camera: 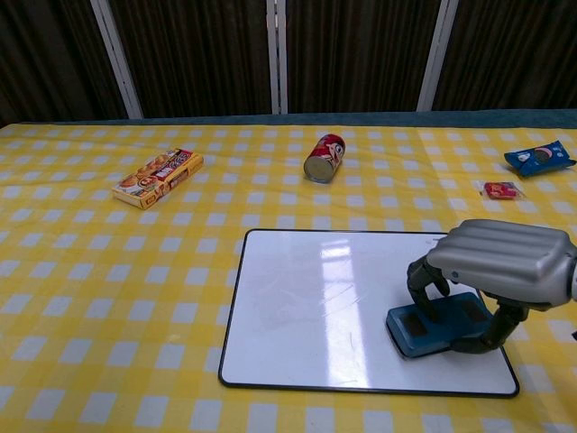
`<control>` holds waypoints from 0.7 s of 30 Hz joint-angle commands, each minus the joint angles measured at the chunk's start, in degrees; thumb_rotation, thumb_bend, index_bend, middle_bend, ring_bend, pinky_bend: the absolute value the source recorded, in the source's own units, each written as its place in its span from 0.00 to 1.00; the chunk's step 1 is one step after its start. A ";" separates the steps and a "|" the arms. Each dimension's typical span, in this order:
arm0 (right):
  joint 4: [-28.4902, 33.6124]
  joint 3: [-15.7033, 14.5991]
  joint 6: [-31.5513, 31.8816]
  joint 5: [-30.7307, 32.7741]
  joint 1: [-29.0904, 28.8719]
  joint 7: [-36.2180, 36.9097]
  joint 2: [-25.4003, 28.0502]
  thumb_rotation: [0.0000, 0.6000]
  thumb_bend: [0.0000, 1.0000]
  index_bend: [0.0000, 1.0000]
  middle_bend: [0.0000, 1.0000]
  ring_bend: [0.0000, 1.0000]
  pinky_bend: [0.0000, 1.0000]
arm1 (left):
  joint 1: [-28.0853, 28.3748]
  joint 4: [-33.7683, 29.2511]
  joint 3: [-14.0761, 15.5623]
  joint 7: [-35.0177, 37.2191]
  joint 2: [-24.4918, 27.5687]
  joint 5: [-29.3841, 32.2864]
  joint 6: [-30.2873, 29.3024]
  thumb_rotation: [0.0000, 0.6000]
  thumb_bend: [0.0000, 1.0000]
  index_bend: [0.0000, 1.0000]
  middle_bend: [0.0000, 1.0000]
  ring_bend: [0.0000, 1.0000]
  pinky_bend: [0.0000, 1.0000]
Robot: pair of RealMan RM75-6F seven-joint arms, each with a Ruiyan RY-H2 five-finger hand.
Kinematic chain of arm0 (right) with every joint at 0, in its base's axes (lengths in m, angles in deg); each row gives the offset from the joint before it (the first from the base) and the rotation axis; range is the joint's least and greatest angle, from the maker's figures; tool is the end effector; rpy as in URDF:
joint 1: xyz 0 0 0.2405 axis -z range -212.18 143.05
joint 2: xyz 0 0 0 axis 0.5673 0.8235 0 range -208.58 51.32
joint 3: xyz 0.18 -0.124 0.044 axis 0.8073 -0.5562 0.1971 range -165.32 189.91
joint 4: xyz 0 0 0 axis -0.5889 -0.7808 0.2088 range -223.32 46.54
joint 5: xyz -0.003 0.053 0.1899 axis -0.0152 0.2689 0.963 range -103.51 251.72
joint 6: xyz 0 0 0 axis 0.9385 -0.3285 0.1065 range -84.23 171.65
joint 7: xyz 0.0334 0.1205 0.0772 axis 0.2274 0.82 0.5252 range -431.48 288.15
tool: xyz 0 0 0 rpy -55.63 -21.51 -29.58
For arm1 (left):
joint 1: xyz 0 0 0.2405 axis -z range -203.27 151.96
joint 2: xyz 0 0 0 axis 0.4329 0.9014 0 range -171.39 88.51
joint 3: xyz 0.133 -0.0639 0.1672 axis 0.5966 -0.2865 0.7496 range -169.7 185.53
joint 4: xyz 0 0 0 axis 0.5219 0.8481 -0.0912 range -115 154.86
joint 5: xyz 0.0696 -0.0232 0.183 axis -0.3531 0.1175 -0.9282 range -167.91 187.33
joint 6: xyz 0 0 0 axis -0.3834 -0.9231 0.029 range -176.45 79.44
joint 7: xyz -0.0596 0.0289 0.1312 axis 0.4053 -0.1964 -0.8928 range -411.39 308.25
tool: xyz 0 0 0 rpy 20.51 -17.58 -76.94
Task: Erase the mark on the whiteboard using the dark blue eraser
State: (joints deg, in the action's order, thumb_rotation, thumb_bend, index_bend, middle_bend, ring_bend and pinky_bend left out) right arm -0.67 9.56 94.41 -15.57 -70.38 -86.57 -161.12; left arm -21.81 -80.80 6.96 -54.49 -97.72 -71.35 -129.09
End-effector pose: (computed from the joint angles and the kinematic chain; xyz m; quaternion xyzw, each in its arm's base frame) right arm -0.1619 -0.2399 -0.0214 0.8684 -0.2748 0.2891 0.2947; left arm -0.2808 0.1660 0.1714 -0.5940 -0.4310 -0.3239 0.5971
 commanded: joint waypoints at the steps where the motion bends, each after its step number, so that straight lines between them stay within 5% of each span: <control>1: -0.93 0.56 0.16 0.48 -0.16 -0.17 -0.59 1.00 0.37 0.51 0.55 0.47 0.44 | 0.00 0.06 -0.01 0.15 0.05 0.05 0.02 1.00 0.00 0.00 0.00 0.00 0.00; 16: -10.66 6.19 0.74 7.71 -1.16 -0.71 -4.08 1.00 0.37 0.51 0.55 0.47 0.44 | -0.03 0.19 0.01 0.97 0.31 -0.06 -0.05 1.00 0.00 0.00 0.00 0.00 0.00; 21: -10.44 5.89 0.70 7.96 -1.18 -0.65 -3.81 1.00 0.37 0.51 0.55 0.47 0.44 | 0.01 0.19 0.03 0.84 0.26 -0.06 -0.01 1.00 0.00 0.00 0.00 0.00 0.00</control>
State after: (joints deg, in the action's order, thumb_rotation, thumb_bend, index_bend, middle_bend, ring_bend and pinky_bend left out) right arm -11.19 15.54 95.16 -7.62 -71.56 -87.22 -164.99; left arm -21.80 -80.62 6.99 -53.66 -97.46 -71.41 -129.10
